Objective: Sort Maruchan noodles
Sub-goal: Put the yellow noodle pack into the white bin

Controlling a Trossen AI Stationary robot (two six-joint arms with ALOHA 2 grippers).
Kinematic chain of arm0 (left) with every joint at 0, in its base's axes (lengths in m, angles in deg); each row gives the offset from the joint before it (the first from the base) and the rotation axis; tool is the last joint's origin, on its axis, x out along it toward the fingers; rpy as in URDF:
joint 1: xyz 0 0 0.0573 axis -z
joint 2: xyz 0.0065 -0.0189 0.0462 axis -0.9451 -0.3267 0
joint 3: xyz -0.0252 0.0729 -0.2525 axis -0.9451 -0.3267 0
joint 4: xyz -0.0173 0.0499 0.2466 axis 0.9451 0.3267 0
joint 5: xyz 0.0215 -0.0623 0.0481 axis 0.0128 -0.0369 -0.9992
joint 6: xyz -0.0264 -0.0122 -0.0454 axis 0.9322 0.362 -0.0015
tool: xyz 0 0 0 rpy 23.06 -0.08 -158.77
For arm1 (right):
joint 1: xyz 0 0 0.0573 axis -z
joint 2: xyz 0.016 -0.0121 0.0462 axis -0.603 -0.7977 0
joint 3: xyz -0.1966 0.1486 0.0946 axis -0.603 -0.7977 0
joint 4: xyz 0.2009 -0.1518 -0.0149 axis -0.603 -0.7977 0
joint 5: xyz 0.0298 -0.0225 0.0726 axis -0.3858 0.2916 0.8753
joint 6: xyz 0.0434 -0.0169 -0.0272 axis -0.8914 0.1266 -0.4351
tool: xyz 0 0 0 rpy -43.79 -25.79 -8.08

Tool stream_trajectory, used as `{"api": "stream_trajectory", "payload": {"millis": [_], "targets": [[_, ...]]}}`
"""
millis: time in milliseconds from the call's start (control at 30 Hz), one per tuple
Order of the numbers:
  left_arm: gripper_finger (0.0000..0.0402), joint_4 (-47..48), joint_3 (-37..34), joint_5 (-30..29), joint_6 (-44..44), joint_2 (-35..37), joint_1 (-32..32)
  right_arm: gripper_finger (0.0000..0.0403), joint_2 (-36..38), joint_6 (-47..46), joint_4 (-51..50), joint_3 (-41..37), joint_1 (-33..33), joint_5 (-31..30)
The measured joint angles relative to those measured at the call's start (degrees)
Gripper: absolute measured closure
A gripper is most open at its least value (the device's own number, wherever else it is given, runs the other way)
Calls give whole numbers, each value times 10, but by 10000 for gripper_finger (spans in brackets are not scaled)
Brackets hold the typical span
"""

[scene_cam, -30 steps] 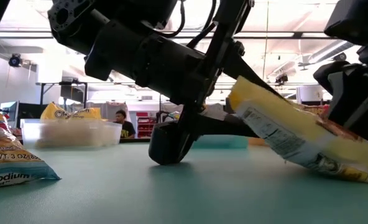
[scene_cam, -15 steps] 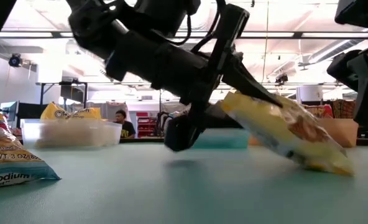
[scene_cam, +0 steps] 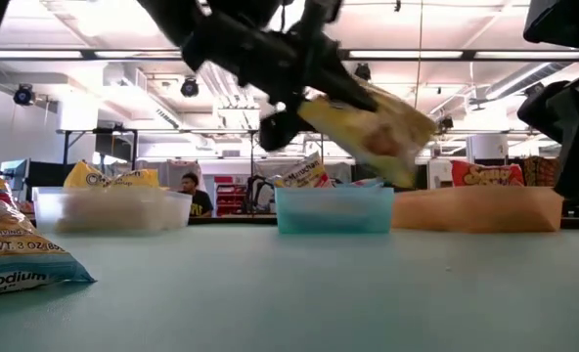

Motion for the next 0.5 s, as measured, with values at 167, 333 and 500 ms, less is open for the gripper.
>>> {"api": "stream_trajectory", "payload": {"millis": [167, 333, 500], "targets": [[282, 143, 1, -28, -92, 72, -22, 271, 0, 5, 0, 0, 1, -49], [282, 317, 2, -113, -150, 139, -42, 271, 0, 6, 1, 0, 10, -84], [282, 434, 2, -163, -183, 203, -74, 271, 0, 7, 1, 0, 21, -124]]}}
